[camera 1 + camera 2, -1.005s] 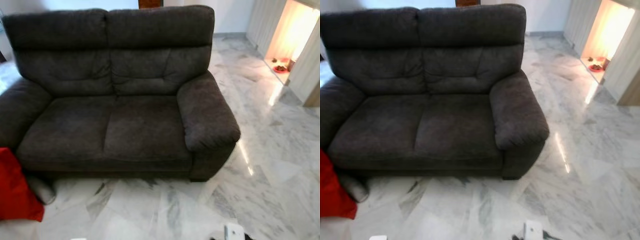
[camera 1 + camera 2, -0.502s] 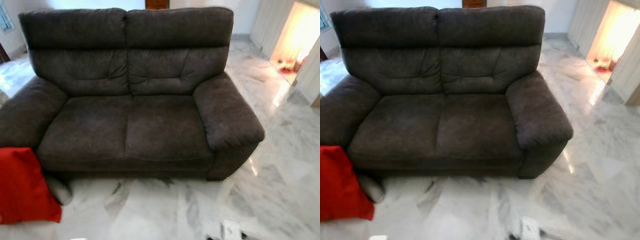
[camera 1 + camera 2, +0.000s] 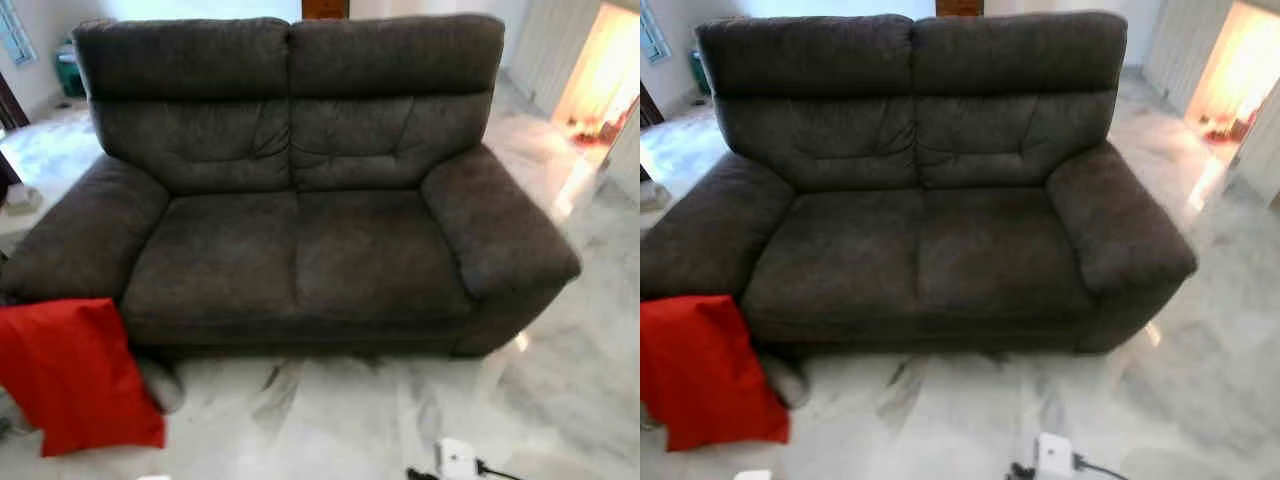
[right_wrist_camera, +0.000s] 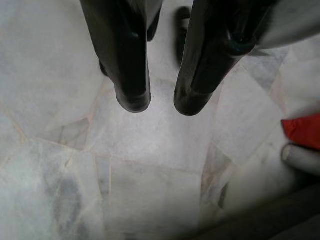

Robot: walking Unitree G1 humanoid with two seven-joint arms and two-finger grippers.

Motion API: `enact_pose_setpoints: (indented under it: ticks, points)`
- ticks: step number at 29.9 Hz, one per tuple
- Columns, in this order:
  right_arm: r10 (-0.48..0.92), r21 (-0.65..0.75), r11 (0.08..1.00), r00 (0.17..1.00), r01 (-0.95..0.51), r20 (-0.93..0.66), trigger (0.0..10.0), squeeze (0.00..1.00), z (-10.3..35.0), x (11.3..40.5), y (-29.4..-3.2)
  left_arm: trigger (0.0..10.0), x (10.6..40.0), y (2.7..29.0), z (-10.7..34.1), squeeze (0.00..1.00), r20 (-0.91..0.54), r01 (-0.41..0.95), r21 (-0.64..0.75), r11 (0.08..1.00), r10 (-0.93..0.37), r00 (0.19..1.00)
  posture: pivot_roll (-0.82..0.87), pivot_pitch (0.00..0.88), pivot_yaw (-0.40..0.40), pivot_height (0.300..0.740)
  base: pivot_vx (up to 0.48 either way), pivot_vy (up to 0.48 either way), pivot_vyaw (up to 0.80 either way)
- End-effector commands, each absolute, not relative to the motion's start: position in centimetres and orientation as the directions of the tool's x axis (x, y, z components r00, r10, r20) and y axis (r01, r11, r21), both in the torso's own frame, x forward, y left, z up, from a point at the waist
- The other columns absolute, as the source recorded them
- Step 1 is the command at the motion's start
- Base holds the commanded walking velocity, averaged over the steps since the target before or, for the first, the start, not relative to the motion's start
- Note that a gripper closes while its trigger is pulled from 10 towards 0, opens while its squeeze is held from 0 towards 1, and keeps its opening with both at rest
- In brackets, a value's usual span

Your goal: Move the pillow to the sofa from floor

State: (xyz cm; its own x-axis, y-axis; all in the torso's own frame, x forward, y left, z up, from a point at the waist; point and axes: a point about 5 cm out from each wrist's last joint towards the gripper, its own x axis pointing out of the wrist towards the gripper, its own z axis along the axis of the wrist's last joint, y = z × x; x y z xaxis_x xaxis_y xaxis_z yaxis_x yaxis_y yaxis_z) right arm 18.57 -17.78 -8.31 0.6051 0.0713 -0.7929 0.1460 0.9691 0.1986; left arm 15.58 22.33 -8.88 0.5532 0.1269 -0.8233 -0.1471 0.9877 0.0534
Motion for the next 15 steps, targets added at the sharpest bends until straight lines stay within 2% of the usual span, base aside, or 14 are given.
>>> enact_pose_setpoints:
  ticks: [1,15]
  points:
    - [0.084,0.214,0.967,0.621,0.137,-0.78,10.0,0.0,-8.04,19.24,-17.07,10.0,15.56,23.12,-8.73,0.0,-0.824,-0.162,0.067,0.985,0.146,0.547,0.05,0.081,0.034,0.74,0.0,0.458,0.0]
    - [0.086,0.21,0.969,0.621,0.129,-0.779,10.0,0.0,-7.96,19.36,-17.28,10.0,15.35,23.2,-8.8,0.0,-0.826,-0.176,0.069,0.982,0.155,0.542,0.05,0.112,0.024,0.74,0.0,0.459,0.0]
